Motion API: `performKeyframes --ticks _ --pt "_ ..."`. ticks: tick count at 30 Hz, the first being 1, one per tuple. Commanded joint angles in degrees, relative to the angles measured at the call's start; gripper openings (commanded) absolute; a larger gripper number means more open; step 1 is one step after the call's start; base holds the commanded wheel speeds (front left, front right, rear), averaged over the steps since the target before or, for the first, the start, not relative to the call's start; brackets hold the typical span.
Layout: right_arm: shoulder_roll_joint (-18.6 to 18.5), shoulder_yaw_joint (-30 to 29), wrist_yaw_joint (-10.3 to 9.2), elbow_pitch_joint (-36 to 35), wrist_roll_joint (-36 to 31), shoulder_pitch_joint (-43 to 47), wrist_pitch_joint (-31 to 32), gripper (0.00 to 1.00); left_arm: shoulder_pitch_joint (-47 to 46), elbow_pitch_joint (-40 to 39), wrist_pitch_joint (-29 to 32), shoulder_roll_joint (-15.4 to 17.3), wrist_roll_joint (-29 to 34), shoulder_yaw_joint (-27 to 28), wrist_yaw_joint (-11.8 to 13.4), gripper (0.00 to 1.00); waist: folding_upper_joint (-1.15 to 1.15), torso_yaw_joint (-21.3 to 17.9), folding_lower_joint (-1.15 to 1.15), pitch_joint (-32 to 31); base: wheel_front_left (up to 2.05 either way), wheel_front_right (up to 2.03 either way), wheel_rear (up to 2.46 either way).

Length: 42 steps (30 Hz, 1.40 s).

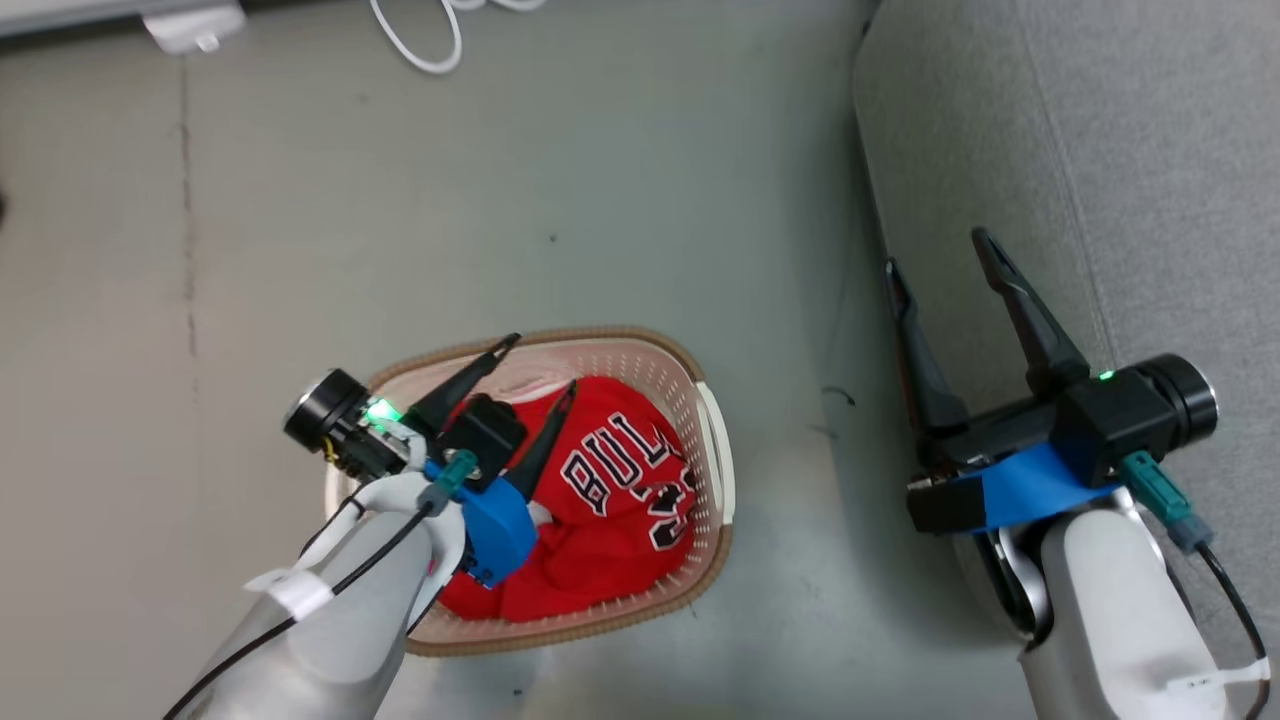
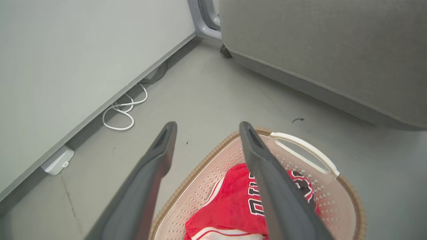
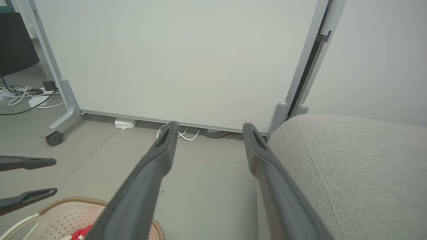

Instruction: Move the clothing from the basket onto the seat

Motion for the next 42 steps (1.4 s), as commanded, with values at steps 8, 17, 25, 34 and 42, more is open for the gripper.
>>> performKeyframes --ticks 8,17,25,34,42 --pt "-0.2 1.7 0.03 -2.1 -1.3 -4.8 -0.2 1.00 -8.5 10.2 -0.2 1.9 -3.1 -15.1 0.0 1.00 0.00 -1.8 -0.01 9.1 0.00 0.00 0.00" --pt "-0.2 2.5 0.03 -4.2 -2.1 -7.4 -0.2 1.00 -15.9 20.2 -0.2 1.9 -3.6 -27.2 0.0 1.00 0.00 -2.5 -0.01 15.6 0.00 0.00 0.00" --pt "-0.2 3.2 0.03 -7.3 -2.1 -9.1 -0.2 1.00 -21.3 27.1 0.3 1.2 -2.8 -34.0 -0.1 1.00 0.00 -3.6 -0.01 21.6 0.00 0.00 0.00" --pt "-0.2 4.0 0.03 -10.9 -2.2 -9.9 -0.2 1.00 -24.5 29.8 1.5 1.1 1.9 -35.4 -0.1 1.00 0.00 -4.8 -0.01 26.6 0.00 0.00 0.00" --pt "-0.2 3.7 0.03 -13.4 -2.9 -8.6 -0.2 1.00 -27.4 30.6 1.9 1.7 4.0 -35.5 -0.1 1.00 0.00 -5.7 -0.01 29.7 0.00 0.00 0.00"
